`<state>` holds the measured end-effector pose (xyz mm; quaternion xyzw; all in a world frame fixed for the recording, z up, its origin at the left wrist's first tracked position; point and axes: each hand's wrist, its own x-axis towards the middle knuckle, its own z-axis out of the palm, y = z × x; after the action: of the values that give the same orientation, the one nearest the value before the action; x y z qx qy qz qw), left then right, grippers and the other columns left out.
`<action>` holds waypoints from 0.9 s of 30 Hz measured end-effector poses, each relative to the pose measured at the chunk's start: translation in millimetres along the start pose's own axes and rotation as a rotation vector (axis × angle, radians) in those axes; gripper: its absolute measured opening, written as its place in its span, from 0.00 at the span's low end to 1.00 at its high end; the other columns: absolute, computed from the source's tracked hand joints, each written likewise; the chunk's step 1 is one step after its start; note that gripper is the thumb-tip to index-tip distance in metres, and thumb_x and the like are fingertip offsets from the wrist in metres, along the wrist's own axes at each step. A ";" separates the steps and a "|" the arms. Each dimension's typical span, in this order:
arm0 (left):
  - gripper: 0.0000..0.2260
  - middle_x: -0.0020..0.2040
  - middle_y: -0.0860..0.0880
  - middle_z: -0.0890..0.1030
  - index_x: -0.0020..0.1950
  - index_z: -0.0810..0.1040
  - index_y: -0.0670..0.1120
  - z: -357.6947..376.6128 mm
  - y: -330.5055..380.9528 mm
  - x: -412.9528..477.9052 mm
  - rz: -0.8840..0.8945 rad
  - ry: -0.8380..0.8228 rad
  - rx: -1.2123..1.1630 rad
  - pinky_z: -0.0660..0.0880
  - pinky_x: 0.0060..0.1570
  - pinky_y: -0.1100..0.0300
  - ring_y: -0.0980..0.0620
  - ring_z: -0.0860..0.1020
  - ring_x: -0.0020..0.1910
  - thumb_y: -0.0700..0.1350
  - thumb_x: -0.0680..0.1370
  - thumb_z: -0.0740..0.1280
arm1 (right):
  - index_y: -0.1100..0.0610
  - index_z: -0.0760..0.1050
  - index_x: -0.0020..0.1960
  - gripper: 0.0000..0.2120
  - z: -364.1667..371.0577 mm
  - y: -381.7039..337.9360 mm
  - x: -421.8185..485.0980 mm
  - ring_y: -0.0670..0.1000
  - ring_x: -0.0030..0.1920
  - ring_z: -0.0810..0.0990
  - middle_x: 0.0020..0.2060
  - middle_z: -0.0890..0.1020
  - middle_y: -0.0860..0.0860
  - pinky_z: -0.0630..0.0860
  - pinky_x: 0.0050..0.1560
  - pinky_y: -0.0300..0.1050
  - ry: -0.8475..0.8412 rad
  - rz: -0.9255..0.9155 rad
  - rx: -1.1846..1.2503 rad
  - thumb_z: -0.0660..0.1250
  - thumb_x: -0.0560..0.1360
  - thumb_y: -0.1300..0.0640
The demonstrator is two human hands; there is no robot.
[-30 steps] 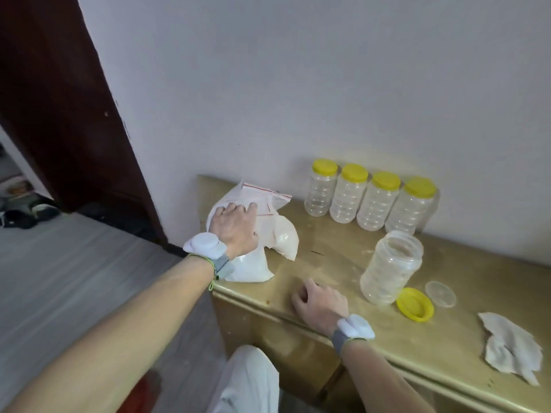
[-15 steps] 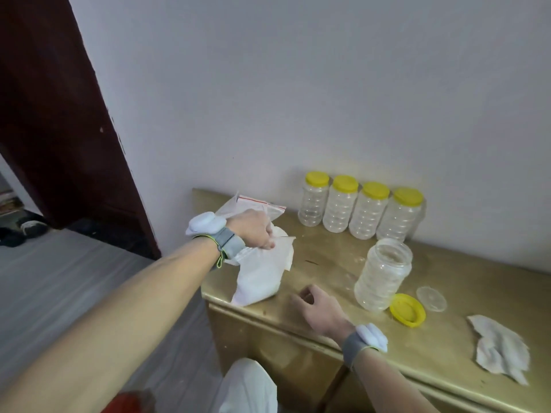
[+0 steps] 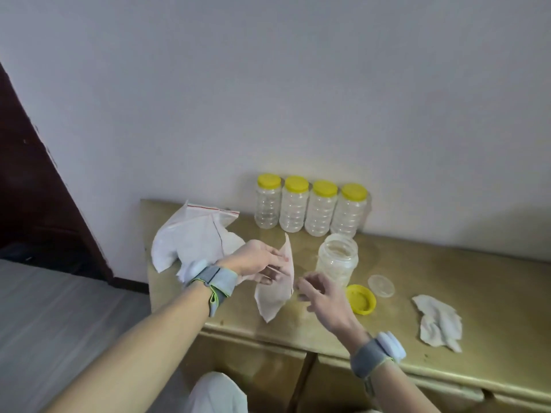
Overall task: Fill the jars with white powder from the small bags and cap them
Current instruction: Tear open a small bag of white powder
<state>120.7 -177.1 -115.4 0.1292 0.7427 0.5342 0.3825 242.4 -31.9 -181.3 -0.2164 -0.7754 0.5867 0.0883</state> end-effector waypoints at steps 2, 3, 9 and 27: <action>0.11 0.42 0.45 0.85 0.57 0.82 0.39 1.2 -4.9 5.1 0.006 0.009 0.022 0.74 0.37 0.62 0.54 0.80 0.33 0.42 0.76 0.74 | 0.55 0.78 0.51 0.05 -6.6 -11.7 -4.8 0.50 0.44 0.85 0.47 0.84 0.51 0.76 0.38 0.40 -0.011 -0.012 0.055 0.68 0.79 0.53; 0.13 0.43 0.46 0.85 0.58 0.82 0.40 2.7 -6.1 7.5 0.010 0.015 0.033 0.73 0.37 0.63 0.54 0.80 0.34 0.44 0.76 0.75 | 0.55 0.78 0.51 0.05 -9.7 -16.2 -7.1 0.49 0.43 0.86 0.47 0.85 0.51 0.76 0.38 0.41 -0.014 -0.016 0.068 0.67 0.79 0.54; 0.07 0.40 0.52 0.84 0.46 0.85 0.48 17.9 -10.9 15.8 0.069 0.041 0.073 0.72 0.43 0.61 0.56 0.80 0.36 0.51 0.75 0.75 | 0.54 0.78 0.48 0.10 -19.1 -22.8 -16.6 0.49 0.37 0.83 0.40 0.85 0.48 0.73 0.34 0.35 0.007 -0.090 -0.052 0.73 0.74 0.48; 0.11 0.36 0.54 0.83 0.41 0.83 0.47 29.1 -17.5 18.3 0.141 0.066 0.094 0.70 0.39 0.62 0.57 0.77 0.34 0.53 0.77 0.73 | 0.56 0.80 0.40 0.08 -13.8 -20.4 -7.6 0.46 0.32 0.79 0.30 0.83 0.52 0.76 0.34 0.42 0.004 -0.012 -0.192 0.66 0.76 0.56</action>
<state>132.7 -152.8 -142.9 0.1814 0.7683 0.5284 0.3126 249.8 -27.7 -156.9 -0.2202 -0.8291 0.5089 0.0721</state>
